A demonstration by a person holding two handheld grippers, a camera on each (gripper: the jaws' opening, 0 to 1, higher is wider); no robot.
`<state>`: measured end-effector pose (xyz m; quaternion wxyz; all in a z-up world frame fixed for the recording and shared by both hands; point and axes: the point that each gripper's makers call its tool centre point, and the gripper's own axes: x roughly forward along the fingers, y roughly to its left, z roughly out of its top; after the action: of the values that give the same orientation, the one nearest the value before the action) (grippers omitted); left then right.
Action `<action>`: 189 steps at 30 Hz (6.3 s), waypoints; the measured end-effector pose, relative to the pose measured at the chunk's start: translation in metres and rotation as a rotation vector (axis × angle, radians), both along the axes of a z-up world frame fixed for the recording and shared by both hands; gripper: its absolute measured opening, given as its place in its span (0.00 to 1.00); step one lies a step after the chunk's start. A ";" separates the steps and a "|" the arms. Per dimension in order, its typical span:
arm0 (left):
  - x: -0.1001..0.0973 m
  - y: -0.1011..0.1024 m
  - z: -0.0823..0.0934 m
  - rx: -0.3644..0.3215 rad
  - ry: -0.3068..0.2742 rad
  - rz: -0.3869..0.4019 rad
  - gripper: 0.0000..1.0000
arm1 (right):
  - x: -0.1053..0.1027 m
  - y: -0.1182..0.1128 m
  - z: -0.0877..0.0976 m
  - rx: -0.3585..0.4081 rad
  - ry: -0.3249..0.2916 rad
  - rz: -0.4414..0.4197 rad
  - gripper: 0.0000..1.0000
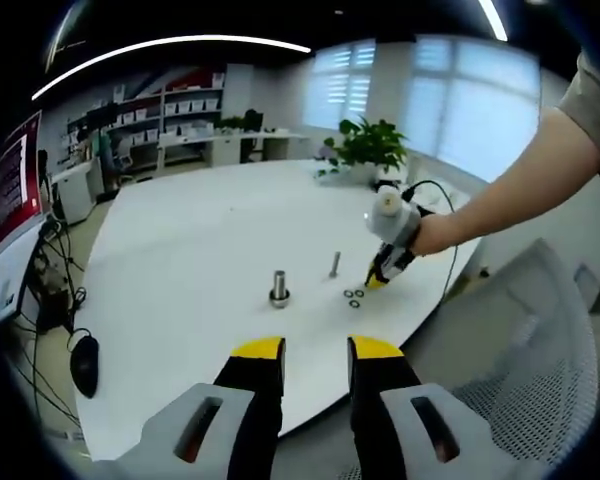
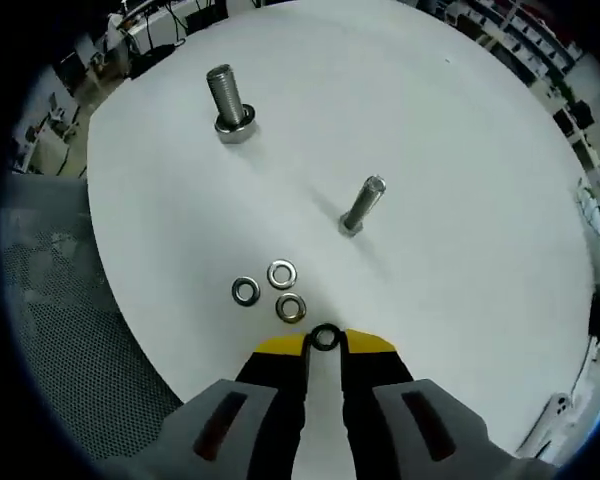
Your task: Place the washer onto the threaded stud by aligning its center hole with the stud, sliding it down to the base, and recovering from edge contact or off-axis alignment until the washer reaches the visible bottom stop.
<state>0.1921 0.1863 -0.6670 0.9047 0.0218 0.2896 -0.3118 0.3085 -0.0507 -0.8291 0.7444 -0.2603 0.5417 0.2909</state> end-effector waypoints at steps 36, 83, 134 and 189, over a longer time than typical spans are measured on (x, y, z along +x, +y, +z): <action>0.001 0.001 0.000 0.015 -0.003 0.003 0.21 | 0.062 0.039 0.056 0.093 -0.135 0.115 0.15; 0.003 0.007 -0.005 0.024 0.016 0.036 0.21 | 0.052 0.033 -0.006 0.007 0.026 0.140 0.15; 0.001 0.007 -0.005 0.030 0.019 0.030 0.21 | -0.009 0.029 -0.012 0.015 0.030 0.241 0.25; 0.002 0.006 -0.004 0.014 0.022 0.034 0.19 | -0.030 0.009 -0.017 -0.159 0.135 0.681 0.16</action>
<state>0.1945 0.1924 -0.6714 0.9065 0.0197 0.3018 -0.2947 0.2780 -0.0417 -0.8460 0.5447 -0.4632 0.4928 0.4959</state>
